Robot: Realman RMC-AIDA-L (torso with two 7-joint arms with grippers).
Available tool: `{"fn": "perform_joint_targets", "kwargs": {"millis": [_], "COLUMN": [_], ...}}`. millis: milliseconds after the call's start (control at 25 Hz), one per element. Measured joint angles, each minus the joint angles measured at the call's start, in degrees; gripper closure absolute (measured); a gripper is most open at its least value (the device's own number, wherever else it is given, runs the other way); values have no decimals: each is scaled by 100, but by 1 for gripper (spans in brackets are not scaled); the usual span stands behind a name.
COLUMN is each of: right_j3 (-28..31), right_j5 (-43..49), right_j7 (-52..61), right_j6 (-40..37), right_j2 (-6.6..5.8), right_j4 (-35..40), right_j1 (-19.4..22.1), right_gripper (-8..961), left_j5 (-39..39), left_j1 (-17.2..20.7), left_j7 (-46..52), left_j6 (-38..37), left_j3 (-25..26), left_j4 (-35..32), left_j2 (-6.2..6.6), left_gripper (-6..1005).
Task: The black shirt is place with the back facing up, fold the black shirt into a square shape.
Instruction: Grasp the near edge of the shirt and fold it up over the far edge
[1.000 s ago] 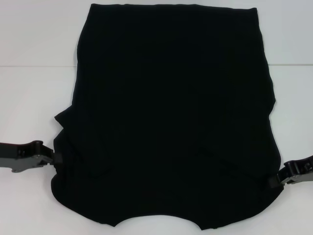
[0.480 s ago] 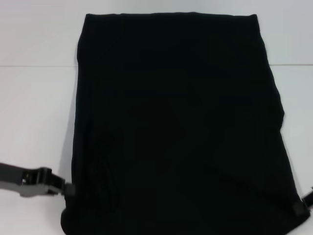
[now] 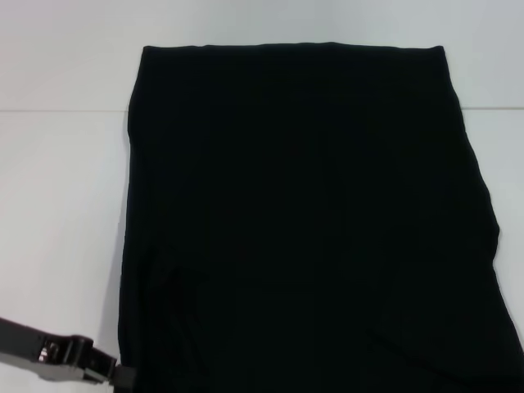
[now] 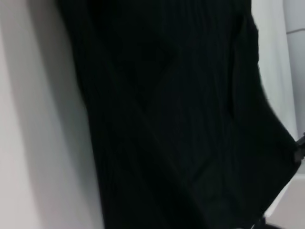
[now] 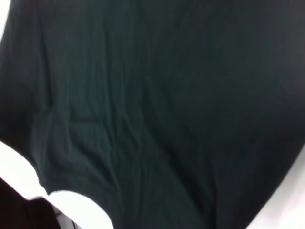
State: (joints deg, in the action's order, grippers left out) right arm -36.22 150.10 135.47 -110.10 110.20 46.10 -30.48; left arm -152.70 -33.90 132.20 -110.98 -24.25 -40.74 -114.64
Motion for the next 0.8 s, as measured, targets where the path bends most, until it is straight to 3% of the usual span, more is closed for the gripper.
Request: {"fn": "perform_joint_targets", "kwargs": {"millis": [280, 480, 800], "right_j3": [1107, 1274, 1287], "right_j5": [-81, -301, -983], "right_j7": [-385, -342, -87], "right_j6": [198, 636, 1483], "right_j2": [-126, -170, -416], "right_j4": [-45, -31, 1], "right_j1": [-479, -671, -984], "right_gripper": [890, 887, 881], "left_j5": [891, 1182, 1829], "left_j1": [-261, -461, -951], "left_j7": [28, 324, 751], "left_j6": [243, 813, 1845], "left_j3": [269, 293, 281], "left_j4": [144, 302, 366], "left_j2": [83, 99, 199], "left_gripper": [956, 954, 952]}}
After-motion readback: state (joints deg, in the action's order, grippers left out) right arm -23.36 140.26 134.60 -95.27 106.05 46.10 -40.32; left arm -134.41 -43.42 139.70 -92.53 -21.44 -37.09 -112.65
